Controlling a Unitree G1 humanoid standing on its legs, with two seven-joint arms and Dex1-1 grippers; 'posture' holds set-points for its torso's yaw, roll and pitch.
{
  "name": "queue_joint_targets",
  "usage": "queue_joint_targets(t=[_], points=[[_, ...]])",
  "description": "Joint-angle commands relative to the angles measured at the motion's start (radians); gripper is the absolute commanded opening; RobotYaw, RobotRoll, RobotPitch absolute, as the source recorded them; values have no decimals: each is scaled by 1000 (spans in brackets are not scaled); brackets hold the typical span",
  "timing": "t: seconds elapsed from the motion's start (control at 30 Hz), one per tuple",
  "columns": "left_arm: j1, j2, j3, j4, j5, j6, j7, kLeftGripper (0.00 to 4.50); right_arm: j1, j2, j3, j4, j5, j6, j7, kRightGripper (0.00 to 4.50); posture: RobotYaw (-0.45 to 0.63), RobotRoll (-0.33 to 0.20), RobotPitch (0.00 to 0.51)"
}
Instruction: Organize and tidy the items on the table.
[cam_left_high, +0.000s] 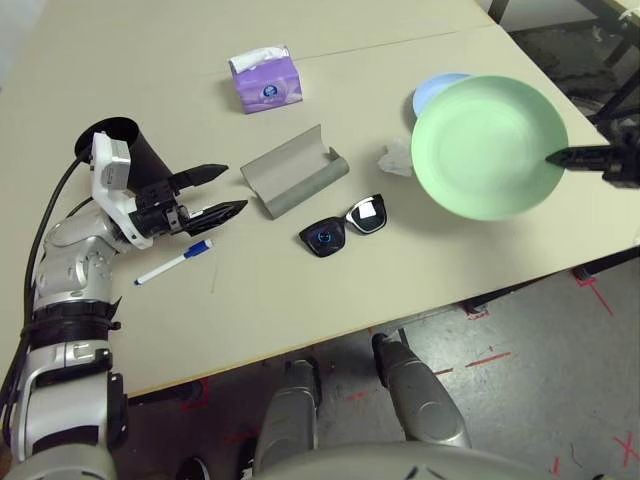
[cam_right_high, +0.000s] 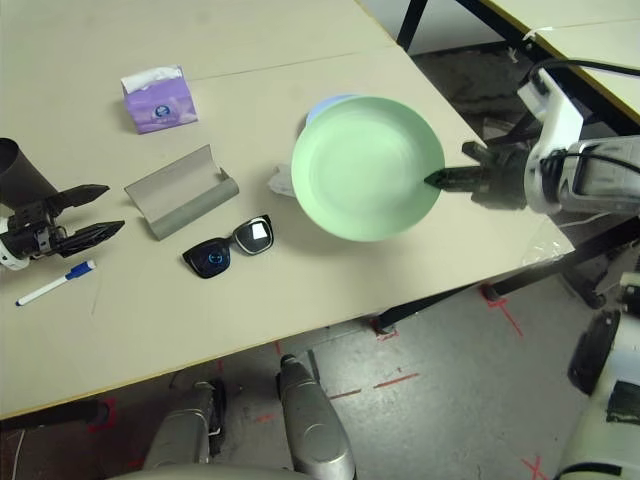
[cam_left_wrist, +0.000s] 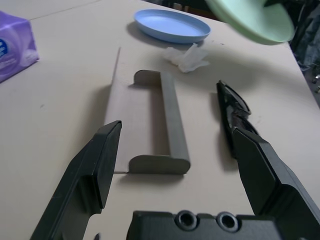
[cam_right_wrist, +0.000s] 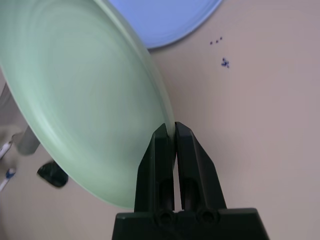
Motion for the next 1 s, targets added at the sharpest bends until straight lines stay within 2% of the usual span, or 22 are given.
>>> queue_joint_targets(t=[0.03, 0.3, 0.43, 0.67, 1.0], points=[[12, 9, 14, -27, -9, 13, 11, 4500, -67, 39, 34, 87, -163, -32, 71, 7, -248, 0, 243], [58, 18, 31, -98, -34, 43, 28, 4500, -221, 97, 86, 312, -477, -218, 278, 7, -231, 0, 253], [76, 18, 36, -126, -43, 58, 38, 4500, -312, 123, 53, 477, -596, -357, 314, 7, -227, 0, 261], [111, 20, 47, -170, -61, 75, 59, 4500, -374, 168, -82, 648, -673, -521, 259, 7, -210, 0, 272], [164, 17, 89, -243, -87, 80, 109, 4500, -364, 239, -210, 695, -717, -641, 192, 7, -173, 0, 282]])
